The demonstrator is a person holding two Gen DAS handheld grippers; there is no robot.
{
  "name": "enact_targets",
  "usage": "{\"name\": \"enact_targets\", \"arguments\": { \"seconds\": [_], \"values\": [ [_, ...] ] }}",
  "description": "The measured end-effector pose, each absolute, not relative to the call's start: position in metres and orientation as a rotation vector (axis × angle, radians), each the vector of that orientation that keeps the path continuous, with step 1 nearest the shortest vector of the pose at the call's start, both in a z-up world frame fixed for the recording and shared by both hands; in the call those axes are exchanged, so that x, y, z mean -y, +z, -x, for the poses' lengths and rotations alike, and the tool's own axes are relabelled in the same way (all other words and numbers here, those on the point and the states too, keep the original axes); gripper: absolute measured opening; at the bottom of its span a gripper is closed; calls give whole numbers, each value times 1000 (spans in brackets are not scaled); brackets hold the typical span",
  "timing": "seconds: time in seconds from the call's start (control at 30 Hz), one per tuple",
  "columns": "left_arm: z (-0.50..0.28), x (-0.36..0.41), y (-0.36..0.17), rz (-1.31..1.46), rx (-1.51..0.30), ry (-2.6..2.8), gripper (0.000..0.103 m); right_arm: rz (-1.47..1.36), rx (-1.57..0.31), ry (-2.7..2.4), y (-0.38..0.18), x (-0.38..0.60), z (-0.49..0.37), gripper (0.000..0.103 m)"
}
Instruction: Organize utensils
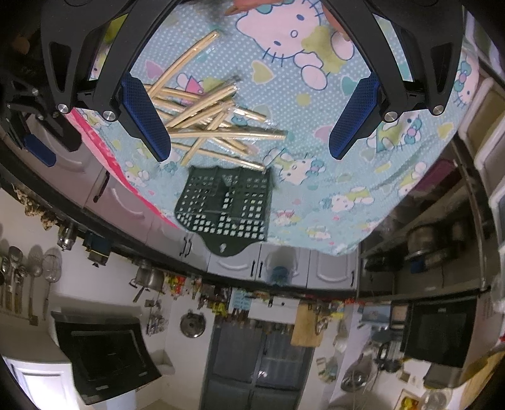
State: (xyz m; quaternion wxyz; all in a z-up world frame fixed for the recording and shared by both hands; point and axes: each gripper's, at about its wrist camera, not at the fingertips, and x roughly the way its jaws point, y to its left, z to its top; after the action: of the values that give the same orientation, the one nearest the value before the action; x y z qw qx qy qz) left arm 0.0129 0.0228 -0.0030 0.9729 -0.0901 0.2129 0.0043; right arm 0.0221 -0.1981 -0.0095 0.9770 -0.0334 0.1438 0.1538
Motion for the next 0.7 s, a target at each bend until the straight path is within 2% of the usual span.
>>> {"name": "enact_targets", "arguments": {
  "seconds": [0.7],
  "values": [
    [-58, -100, 7, 343, -488, 77, 93, 51, -417, 373, 21, 185, -104, 97]
  ]
}}
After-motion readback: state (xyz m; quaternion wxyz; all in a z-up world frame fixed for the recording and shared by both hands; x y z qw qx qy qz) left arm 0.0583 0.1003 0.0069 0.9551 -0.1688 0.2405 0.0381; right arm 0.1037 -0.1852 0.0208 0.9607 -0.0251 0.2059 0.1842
